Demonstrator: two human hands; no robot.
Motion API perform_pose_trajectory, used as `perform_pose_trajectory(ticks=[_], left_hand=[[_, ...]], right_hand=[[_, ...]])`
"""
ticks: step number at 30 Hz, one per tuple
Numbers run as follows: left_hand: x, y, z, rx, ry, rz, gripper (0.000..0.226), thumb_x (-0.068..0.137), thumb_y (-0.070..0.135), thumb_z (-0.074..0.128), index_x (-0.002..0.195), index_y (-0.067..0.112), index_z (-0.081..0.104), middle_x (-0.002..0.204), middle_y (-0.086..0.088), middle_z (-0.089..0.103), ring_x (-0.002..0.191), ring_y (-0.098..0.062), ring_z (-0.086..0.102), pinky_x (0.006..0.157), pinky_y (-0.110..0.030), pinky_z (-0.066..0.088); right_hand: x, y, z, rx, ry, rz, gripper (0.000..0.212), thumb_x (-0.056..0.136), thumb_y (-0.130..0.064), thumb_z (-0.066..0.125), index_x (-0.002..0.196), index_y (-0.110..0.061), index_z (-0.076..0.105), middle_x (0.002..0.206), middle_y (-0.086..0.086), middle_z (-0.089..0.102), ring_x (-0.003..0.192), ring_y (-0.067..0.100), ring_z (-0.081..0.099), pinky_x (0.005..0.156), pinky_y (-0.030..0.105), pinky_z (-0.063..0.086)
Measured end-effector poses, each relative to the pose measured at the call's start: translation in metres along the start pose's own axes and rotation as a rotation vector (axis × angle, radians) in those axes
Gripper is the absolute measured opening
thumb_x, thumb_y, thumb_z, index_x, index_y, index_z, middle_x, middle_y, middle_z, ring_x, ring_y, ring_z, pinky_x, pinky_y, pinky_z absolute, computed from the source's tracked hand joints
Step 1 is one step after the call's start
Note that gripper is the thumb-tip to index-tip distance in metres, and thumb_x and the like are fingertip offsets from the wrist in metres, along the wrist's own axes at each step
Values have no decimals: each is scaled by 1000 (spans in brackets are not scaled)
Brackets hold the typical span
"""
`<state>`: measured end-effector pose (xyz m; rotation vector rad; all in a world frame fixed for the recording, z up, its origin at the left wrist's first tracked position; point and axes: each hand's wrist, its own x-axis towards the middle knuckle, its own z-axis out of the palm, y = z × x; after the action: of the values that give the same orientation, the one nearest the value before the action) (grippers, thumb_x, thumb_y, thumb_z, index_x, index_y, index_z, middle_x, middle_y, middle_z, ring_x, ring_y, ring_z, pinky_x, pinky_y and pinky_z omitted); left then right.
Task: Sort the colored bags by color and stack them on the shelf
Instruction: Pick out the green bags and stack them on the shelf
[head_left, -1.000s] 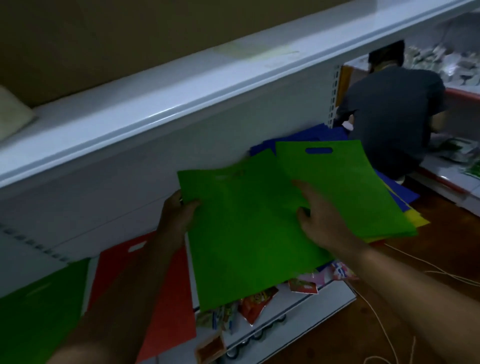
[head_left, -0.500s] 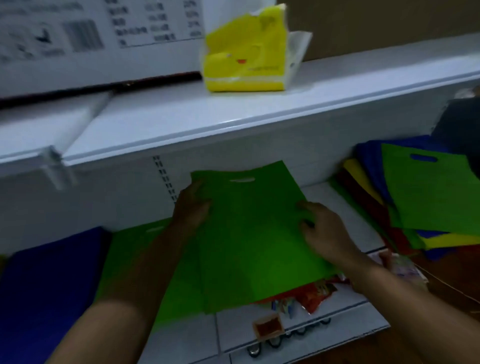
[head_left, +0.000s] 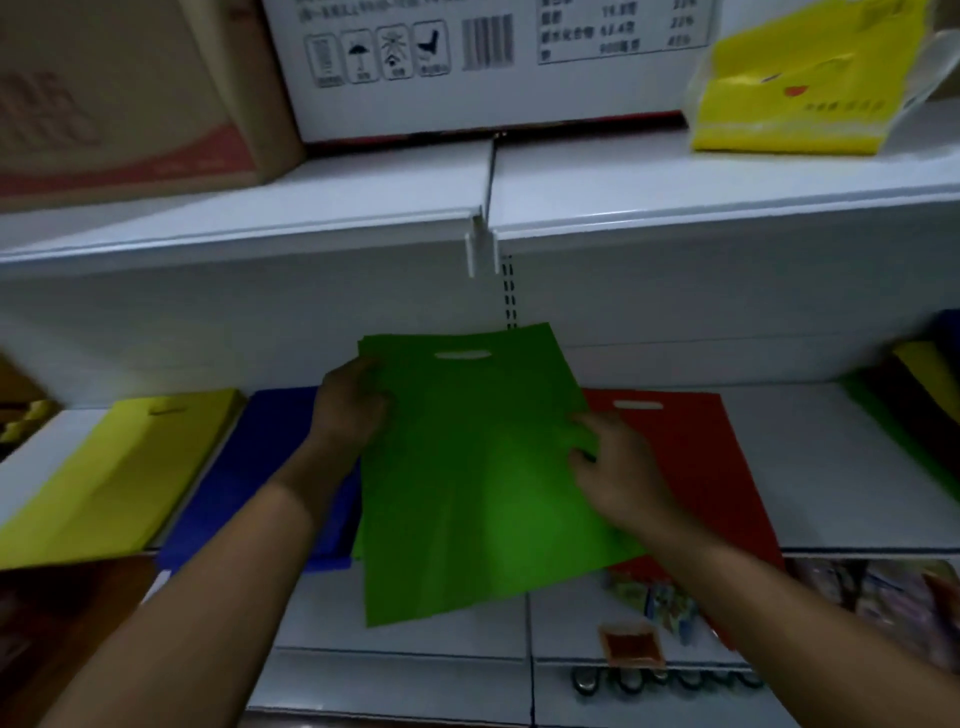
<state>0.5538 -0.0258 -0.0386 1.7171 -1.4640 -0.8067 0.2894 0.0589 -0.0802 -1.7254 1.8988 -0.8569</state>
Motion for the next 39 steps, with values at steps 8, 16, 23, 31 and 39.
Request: perform_pose_trajectory(ticks=[8, 16, 23, 31, 39], left_hand=[[39, -52, -20, 184, -1, -4, 38, 90, 8, 60, 128, 11, 58, 119, -17, 62, 89, -37, 64, 78, -44, 56], [93, -109, 22, 112, -230, -162, 22, 82, 6, 68, 104, 5, 65, 98, -19, 64, 91, -40, 64, 74, -43, 54], [110, -130, 50, 275, -430, -153, 74, 88, 13, 66, 150, 7, 26, 160, -8, 3, 143, -32, 21, 101, -36, 37], [109, -97, 60, 217, -324, 10, 64, 86, 6, 66, 143, 10, 38, 154, -7, 24, 105, -24, 56, 65, -34, 54], [66, 20, 131, 208, -371, 329, 55, 90, 42, 61, 139, 21, 47, 149, -7, 38, 135, -26, 39, 110, -40, 37]], right_hand=[[9, -22, 64, -37, -141, 35, 49, 93, -17, 59, 140, -10, 48, 139, 13, 46, 123, 27, 51, 102, 32, 42], [31, -9, 109, -280, -237, 122, 53, 97, -29, 50, 147, -15, 36, 149, 10, 35, 135, 28, 34, 108, 35, 34], [27, 9, 133, -521, -404, 184, 61, 98, -48, 40, 151, -25, 23, 162, 14, 1, 147, 33, 3, 115, 46, 15], [29, 19, 96, -423, -242, 173, 67, 98, -49, 43, 154, -26, 16, 163, 3, -5, 148, 31, 4, 118, 49, 13], [-2, 65, 3, -467, -91, 226, 71, 98, -47, 42, 155, -20, 9, 163, 4, 1, 148, 27, 9, 116, 44, 19]])
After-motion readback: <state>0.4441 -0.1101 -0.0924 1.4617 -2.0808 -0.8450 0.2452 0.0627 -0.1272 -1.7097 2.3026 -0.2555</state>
